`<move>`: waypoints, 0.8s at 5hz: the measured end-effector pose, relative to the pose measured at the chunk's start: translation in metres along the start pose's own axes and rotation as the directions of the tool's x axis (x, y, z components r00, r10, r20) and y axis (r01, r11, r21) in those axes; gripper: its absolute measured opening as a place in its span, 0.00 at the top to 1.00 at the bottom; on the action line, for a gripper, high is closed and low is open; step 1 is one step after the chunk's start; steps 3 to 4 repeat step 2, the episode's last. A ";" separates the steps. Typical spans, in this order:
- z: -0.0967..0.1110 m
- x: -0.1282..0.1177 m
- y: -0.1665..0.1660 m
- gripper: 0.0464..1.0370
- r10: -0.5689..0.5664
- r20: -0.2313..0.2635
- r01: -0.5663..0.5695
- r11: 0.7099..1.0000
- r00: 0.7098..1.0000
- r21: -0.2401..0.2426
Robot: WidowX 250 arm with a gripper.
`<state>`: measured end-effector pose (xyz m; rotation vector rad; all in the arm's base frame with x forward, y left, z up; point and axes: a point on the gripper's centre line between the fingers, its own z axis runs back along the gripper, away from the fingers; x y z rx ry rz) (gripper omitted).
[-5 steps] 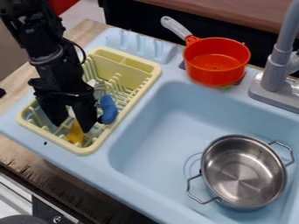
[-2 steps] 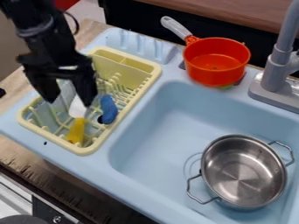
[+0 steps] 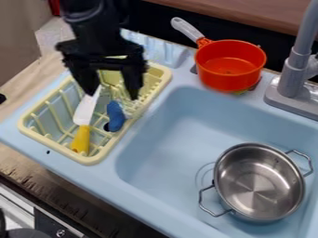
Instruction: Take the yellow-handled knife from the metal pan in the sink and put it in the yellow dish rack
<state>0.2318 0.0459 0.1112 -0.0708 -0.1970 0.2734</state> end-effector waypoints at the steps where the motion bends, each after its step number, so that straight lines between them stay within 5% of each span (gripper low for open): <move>1: 0.001 0.003 -0.022 0.04 -0.008 0.016 0.008 1.000 1.000 -0.001; 2: -0.006 0.005 -0.050 0.04 -0.036 0.039 0.035 0.999 0.999 0.011; 4: -0.006 0.005 -0.050 0.04 -0.036 0.039 0.035 0.999 0.999 0.011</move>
